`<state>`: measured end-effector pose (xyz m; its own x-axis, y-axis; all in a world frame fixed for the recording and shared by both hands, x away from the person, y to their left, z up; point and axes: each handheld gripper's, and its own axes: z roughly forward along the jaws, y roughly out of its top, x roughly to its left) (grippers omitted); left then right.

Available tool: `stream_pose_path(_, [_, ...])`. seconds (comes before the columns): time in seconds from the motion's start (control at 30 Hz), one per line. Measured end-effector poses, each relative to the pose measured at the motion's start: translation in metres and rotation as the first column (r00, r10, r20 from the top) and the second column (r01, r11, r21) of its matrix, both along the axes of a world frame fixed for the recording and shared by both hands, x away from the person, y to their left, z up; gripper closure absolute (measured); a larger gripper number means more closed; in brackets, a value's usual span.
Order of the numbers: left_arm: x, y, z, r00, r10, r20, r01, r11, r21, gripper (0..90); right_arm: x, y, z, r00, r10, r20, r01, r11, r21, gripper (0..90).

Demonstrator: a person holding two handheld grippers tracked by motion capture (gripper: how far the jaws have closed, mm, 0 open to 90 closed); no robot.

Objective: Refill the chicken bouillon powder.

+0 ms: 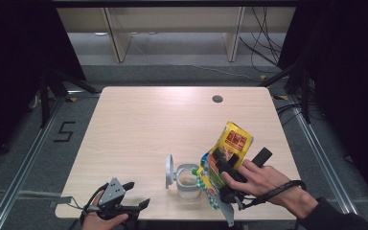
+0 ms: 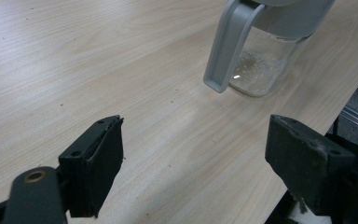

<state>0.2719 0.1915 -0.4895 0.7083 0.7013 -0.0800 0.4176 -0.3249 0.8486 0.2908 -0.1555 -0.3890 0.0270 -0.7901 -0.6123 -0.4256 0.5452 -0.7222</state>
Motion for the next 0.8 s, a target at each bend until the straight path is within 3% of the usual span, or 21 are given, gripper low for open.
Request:
stream_pose_path(0.2, [0.0001,-0.0002,-0.0002,1.0,0.0,0.0,0.0,1.0,0.001,18.8,0.0011,0.0,0.0026,0.9998,-0.01,-0.017,0.009,1.0,-0.01,55.3])
stream_pose_path(0.23, [-0.0002,-0.0014,-0.0007,1.0,0.007,0.0,-0.007,0.9999,-0.015,18.8,0.0012,-0.0005,0.0018,0.9998,-0.011,-0.019,0.011,1.0,0.002,55.3])
stream_pose_path(0.3, [-0.0001,0.0,0.0001,1.0,-0.001,0.0,0.001,1.0,0.003,18.7,0.0015,0.0,0.0017,0.9998,-0.013,-0.014,0.013,1.0,-0.009,55.2])
stream_pose_path(0.8, [-0.0003,-0.0004,0.0,1.0,0.002,0.0,-0.002,1.0,-0.003,18.8,0.0028,-0.0002,0.0024,0.9994,-0.022,-0.029,0.022,1.0,0.002,55.2])
